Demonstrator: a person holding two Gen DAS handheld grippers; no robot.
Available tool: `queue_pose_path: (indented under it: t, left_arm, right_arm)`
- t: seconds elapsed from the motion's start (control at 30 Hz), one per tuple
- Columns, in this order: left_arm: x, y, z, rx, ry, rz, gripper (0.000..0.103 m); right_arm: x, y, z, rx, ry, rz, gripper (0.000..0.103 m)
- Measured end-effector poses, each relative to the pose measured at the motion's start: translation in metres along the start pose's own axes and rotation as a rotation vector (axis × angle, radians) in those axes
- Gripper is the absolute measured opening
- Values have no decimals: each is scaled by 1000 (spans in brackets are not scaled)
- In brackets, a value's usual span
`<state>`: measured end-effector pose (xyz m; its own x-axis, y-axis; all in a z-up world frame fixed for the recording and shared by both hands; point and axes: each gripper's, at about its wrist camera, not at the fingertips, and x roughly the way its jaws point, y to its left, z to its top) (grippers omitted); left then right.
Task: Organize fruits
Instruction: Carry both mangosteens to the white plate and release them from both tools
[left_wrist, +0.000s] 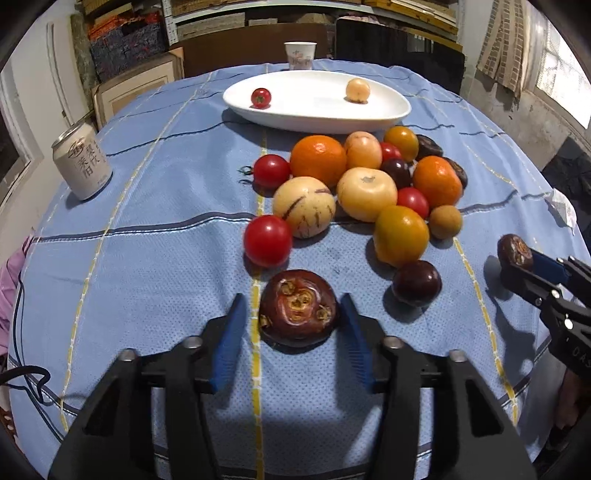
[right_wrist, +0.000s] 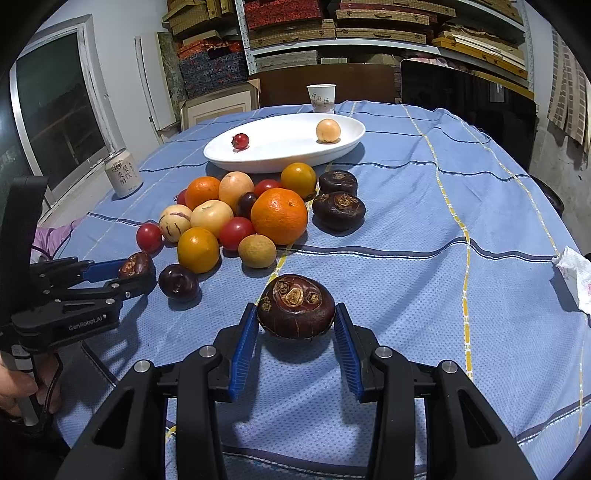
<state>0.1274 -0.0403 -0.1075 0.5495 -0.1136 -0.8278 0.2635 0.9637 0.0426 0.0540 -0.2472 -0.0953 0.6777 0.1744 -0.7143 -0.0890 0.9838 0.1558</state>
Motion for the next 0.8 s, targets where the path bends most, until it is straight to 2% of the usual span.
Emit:
queue_pose_path:
  t: [0.03,0.1,0.13,0.17,0.2,0.23,0.37,0.57,0.8]
  left_arm:
    - [2,1,1,-4,13,-8,78]
    - [4,1,2,-5,20,-8,79]
    - [3,0,1,0,14,-4,77]
    - [2,0,1,0,6,-5,69]
    - [1,0,1,1,-3,-11,54]
    - [-1,-1,0,3,-12,-12,43]
    - [-12,0,-6,7,-48,-13,42]
    - [-45,2,-17,8,-98,-54,42]
    - [-86,4,-10,11,-212,-57,41]
  right_arm:
    - [0,0,0,0,-3,-1,42]
    - [-1,0,0,0,-8,-2,42]
    - [-1,0,0,1,-9,-1,42]
    - [-2,-1,-1,4,-9,2,42]
    - [-2,-1,-1,7,-10,5,42]
    - [-2,-2,-1,10,-9,8,42]
    - [-3,-2,-1,8,-12,11,42]
    - [-4,-2,-1,6,-21,17,42]
    - [-15,2,-1,-26,-65,46,42]
